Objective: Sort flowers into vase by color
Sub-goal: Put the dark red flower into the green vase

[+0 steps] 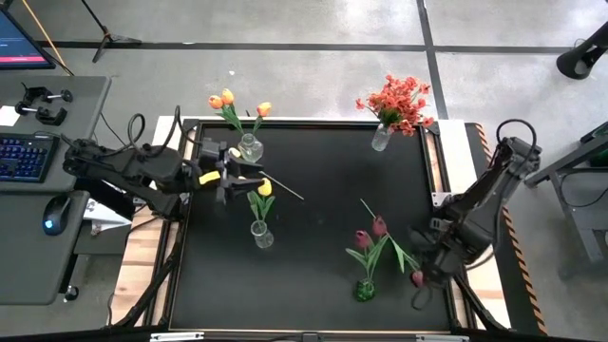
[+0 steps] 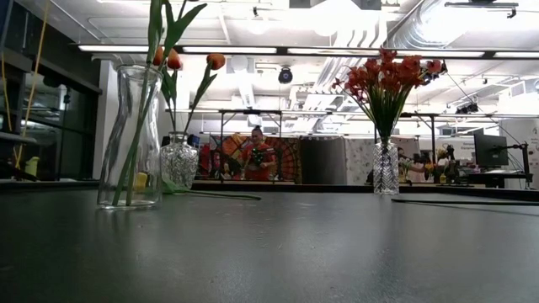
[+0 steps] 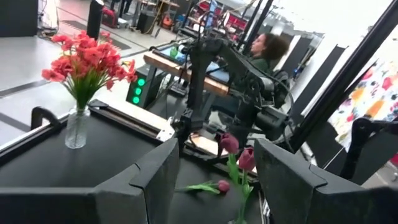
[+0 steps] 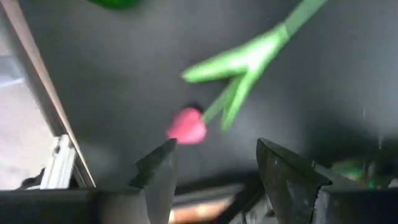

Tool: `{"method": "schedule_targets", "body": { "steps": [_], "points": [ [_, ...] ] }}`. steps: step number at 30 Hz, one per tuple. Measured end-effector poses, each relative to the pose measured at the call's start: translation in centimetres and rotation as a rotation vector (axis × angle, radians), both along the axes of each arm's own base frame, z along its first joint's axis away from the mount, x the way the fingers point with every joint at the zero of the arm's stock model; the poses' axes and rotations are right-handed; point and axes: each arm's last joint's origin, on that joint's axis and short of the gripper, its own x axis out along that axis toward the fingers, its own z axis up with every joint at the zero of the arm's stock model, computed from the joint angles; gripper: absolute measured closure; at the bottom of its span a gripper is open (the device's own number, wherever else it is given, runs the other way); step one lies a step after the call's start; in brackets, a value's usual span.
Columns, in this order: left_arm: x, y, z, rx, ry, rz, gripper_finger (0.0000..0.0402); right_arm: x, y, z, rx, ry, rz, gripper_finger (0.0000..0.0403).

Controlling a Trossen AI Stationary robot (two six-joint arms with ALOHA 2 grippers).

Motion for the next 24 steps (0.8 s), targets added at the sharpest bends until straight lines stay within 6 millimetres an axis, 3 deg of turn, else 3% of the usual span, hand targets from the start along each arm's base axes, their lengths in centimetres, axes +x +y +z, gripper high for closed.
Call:
{"method": "schedule_targets", "body": {
  "steps": [7, 13, 19, 24],
  "points": [
    [-0.5, 0.4, -0.4, 0.023, 0.053, 0.011, 0.0204, 0.9, -1.7, -1.9, 0.034, 0.145, -0.388, 0.0198],
    [-2.7, 1.5, 0.1, 0.045, 0.067, 0.026, 0.0204, 1.0, -2.7, -4.5, 0.204, 0.114, -0.754, 0.0198],
    [-5.3, 2.5, 0.9, 0.073, 0.031, 0.037, 0.0204, 0.5, -4.0, -7.0, 0.282, 0.049, -0.904, 0.0198],
    [-6.2, 2.8, 1.1, 0.11, 0.022, 0.045, 0.0204, 0.6, -4.7, -7.8, 0.251, 0.051, -0.818, 0.0198]
  ]
}}
